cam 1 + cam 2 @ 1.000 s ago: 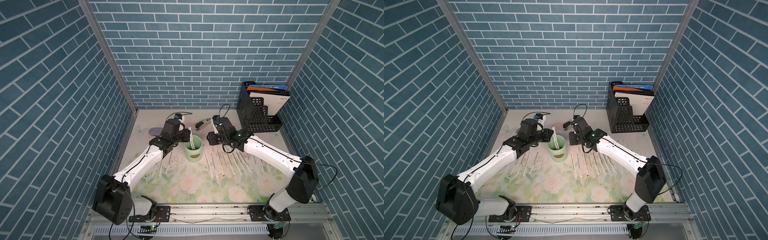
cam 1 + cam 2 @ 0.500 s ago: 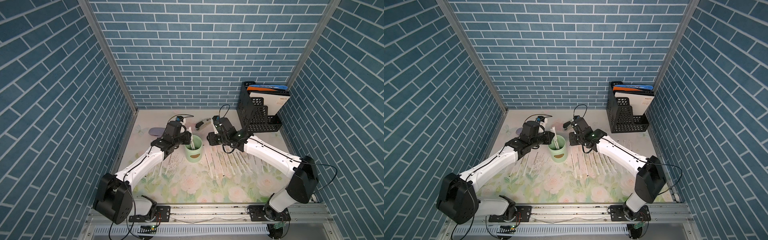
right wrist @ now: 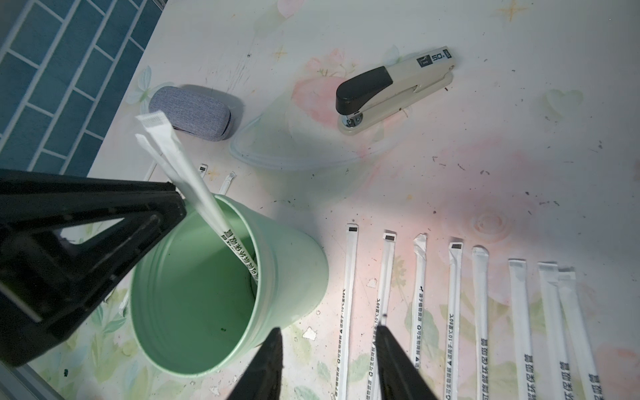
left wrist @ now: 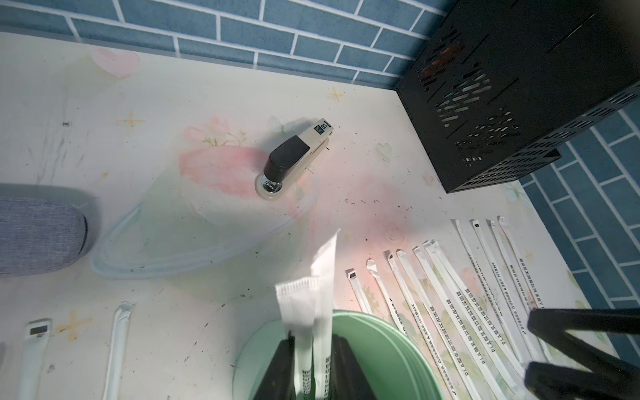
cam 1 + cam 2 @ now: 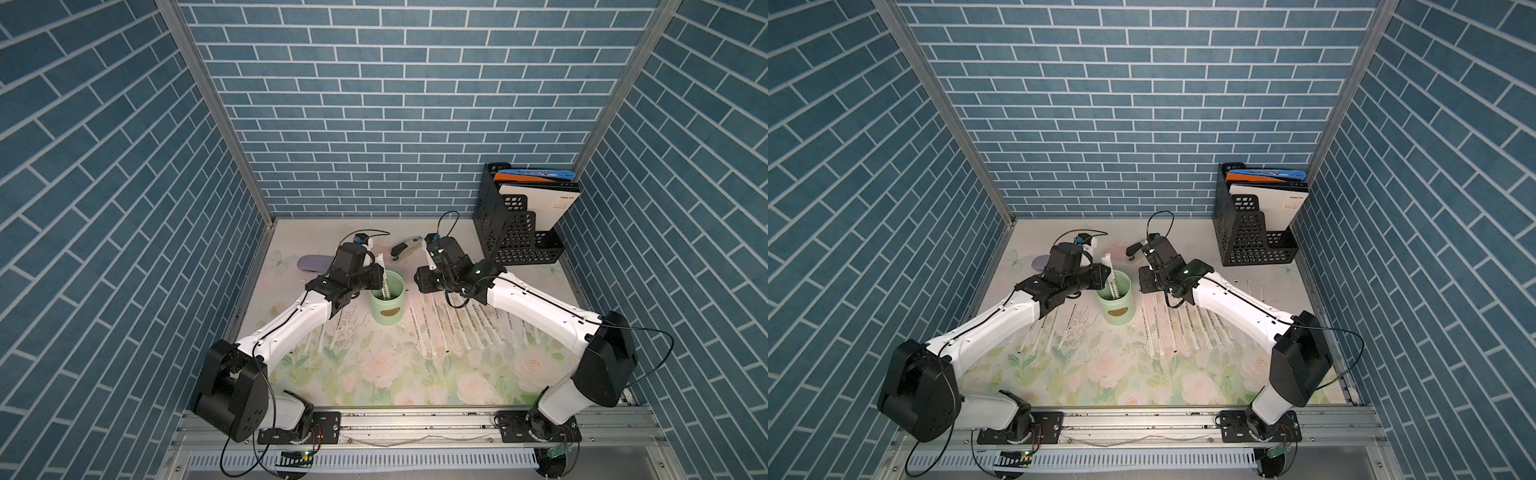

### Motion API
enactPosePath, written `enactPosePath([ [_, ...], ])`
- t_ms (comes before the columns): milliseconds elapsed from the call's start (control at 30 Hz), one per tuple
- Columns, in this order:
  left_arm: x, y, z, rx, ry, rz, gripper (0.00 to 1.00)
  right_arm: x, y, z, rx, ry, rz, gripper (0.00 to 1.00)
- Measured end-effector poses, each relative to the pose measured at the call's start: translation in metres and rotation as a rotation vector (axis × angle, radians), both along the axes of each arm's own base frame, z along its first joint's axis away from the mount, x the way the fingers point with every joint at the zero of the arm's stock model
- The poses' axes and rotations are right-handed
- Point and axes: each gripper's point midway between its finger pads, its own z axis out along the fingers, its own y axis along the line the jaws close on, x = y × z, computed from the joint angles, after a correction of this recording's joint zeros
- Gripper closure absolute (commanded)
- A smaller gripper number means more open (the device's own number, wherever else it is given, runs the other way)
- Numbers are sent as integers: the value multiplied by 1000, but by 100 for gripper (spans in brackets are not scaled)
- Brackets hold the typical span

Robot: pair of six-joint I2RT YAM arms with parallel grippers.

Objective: Take the straws out of the storage container
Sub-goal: Pick up the straw from the container.

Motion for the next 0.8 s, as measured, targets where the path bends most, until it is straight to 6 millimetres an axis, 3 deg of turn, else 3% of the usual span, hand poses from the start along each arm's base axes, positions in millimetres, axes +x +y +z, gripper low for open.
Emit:
enactPosePath([
  [133,1,3,-1,10,0,17,63,0,0,0,0,0,0,56],
  [800,10,5,-7,40,12,42,64,-1,-1,-2,-3,4,1,56],
])
